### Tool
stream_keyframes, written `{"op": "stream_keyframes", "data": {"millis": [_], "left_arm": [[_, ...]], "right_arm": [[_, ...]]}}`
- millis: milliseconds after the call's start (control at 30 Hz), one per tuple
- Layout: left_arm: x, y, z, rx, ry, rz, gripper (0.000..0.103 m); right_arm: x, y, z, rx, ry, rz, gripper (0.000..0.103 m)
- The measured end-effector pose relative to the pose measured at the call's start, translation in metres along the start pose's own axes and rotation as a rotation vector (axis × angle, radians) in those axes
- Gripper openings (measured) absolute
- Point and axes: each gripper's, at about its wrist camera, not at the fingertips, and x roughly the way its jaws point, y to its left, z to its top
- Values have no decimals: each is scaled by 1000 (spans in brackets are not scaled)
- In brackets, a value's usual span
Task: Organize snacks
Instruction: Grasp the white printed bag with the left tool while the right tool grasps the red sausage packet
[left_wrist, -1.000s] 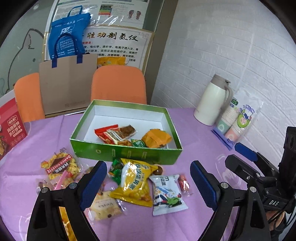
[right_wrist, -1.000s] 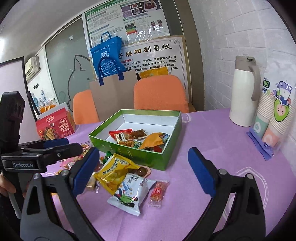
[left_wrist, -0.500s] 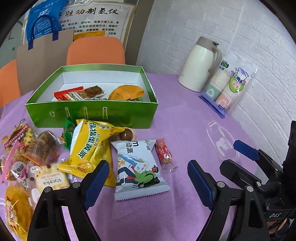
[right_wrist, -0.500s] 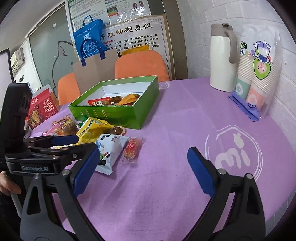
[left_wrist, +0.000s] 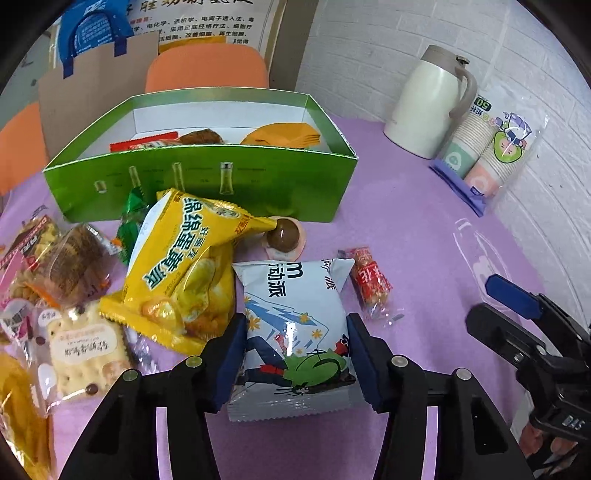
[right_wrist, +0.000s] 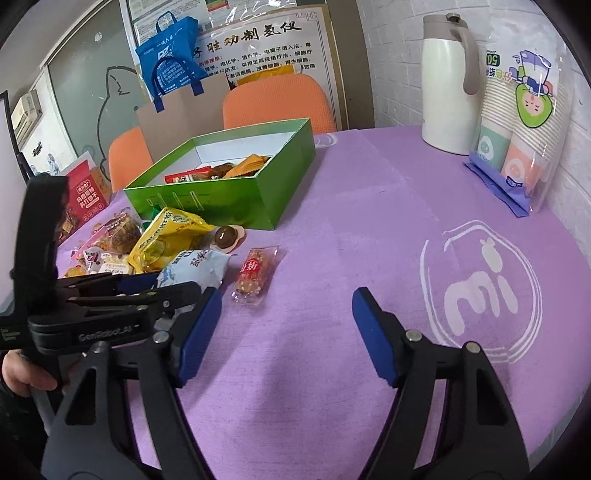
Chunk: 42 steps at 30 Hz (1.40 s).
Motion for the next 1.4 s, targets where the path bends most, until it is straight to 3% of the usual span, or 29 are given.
{"op": "stream_keyframes", "data": {"millis": [100,400,433,500,1000,1133,1400], "left_arm": [[-15,10,-18,-42,-19,6,55],[-44,30,-50,-111,-35,-11,56],[-44,32,-51,-113,-33,-17,56],[-44,32,-51,-106,-28,-24,56],[-37,30,-52,-65,-20,-35,58],[-46,32,-52,-83,-9,-86,55],[-100,34,-16,-53,-151,-97,55]], "right_arm": [[18,7,4,-10,43,5,73],[67,26,15,-20,167,33,50],[69,25,16,-18,175,32,47],[71,24,15,-12,190,17,26],[63,14,10,7,175,19,25],[51,20,7,2,152,30,23],[10,43,36,-42,14,90,23]]}}
